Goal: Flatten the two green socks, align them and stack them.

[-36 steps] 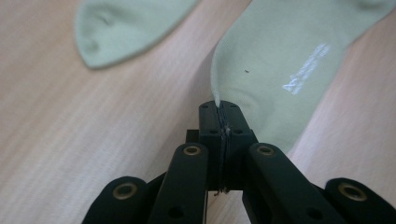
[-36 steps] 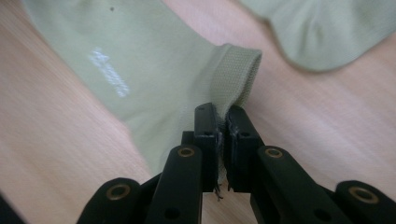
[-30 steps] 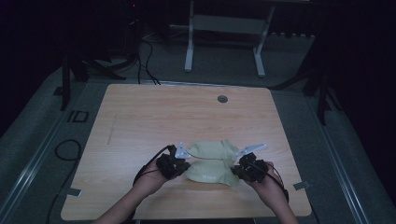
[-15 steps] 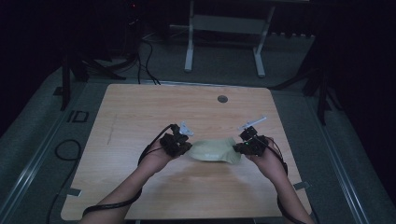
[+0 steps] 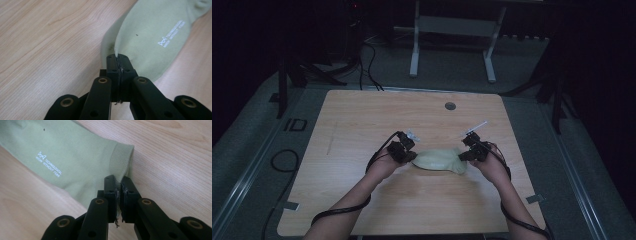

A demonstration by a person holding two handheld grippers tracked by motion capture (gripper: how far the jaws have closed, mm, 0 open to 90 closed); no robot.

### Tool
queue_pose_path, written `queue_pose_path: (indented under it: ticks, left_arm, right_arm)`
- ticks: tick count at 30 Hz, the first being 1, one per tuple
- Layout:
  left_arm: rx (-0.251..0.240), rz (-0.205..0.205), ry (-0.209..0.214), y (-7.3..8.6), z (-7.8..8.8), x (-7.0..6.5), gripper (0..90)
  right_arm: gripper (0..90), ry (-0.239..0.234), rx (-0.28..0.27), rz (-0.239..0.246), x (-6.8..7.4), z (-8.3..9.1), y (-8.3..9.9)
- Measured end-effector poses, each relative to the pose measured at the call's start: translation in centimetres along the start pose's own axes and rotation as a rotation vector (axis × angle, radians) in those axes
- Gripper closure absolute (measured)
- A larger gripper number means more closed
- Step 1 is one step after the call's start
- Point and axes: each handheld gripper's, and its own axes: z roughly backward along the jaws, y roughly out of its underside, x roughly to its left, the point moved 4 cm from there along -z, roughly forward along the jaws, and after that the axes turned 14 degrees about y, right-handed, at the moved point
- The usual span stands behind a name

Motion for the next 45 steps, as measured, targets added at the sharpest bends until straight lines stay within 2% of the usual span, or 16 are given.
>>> queue_pose_path:
  ticks: [4, 8, 10, 12, 14, 17, 19, 20, 23, 25, 28, 30, 32, 33, 36, 45]
  left_arm:
    - [0.004, 0.003, 0.008, 0.0, -0.7, 0.5, 88.4]
    - [0.023, 0.000, 0.009, 0.0, -1.3, 0.6, 88.3]
    - [0.033, -0.007, -0.003, 0.0, -1.5, 0.6, 86.7]
    - [0.032, -0.028, -0.040, -0.1, -1.3, 0.5, 70.5]
    - [0.024, -0.036, -0.050, -0.3, -0.8, 0.2, 59.4]
    - [-0.009, -0.061, -0.058, -0.8, -0.1, -0.7, 59.8]
    - [-0.035, -0.082, -0.064, -1.2, 0.4, -1.4, 62.0]
    - [-0.051, -0.088, -0.058, -1.4, 0.5, -1.7, 66.9]
    - [-0.027, -0.111, -0.013, -1.7, -0.2, -2.5, 81.0]
    - [0.010, -0.125, -0.017, -1.6, -1.2, -2.6, 84.8]
    - [0.030, -0.115, -0.016, -1.2, -2.4, -2.2, 87.1]
    - [0.031, -0.098, -0.022, -0.9, -2.9, -1.6, 87.4]
    - [0.034, -0.091, -0.028, -0.4, -3.1, -1.0, 87.4]
    - [0.018, -0.075, -0.018, -0.2, -3.0, -0.8, 87.4]
    - [0.021, -0.073, -0.047, 0.1, -2.5, -0.2, 87.4]
    - [0.012, -0.025, -0.079, 1.5, -1.0, 1.9, 87.4]
  right_arm:
    - [84.3, 0.007, 0.022, -0.003, -0.3, -1.1, 0.0]
    - [83.3, 0.012, 0.023, -0.005, -0.4, -1.4, 0.0]
    - [77.8, 0.023, 0.019, -0.008, -0.5, -1.5, -0.1]
    - [72.3, 0.048, 0.007, -0.015, -0.7, -1.5, -0.1]
    - [69.3, 0.041, -0.005, -0.015, -0.8, -1.0, -0.1]
    - [69.9, 0.051, -0.036, -0.010, -0.6, 0.2, -0.1]
    - [74.6, 0.068, -0.060, -0.009, -0.5, 0.8, -0.1]
    - [81.5, 0.075, -0.074, -0.004, -0.4, 1.0, -0.1]
    - [89.3, 0.047, -0.071, -0.002, 0.3, 0.7, 0.3]
    - [89.6, 0.036, -0.053, 0.000, 0.6, 0.0, 0.5]
    - [89.7, 0.033, -0.023, -0.006, 0.7, -1.2, 0.9]
    - [89.6, 0.051, 0.001, 0.003, 0.7, -2.0, 1.1]
    - [89.6, 0.042, -0.002, -0.005, 0.7, -2.3, 1.1]
    - [89.6, 0.043, -0.004, -0.002, 0.7, -2.4, 0.9]
    - [89.5, 0.033, -0.004, -0.002, 1.0, -2.6, 0.4]
    - [88.5, 0.034, -0.009, 0.029, 2.5, -3.6, -2.4]
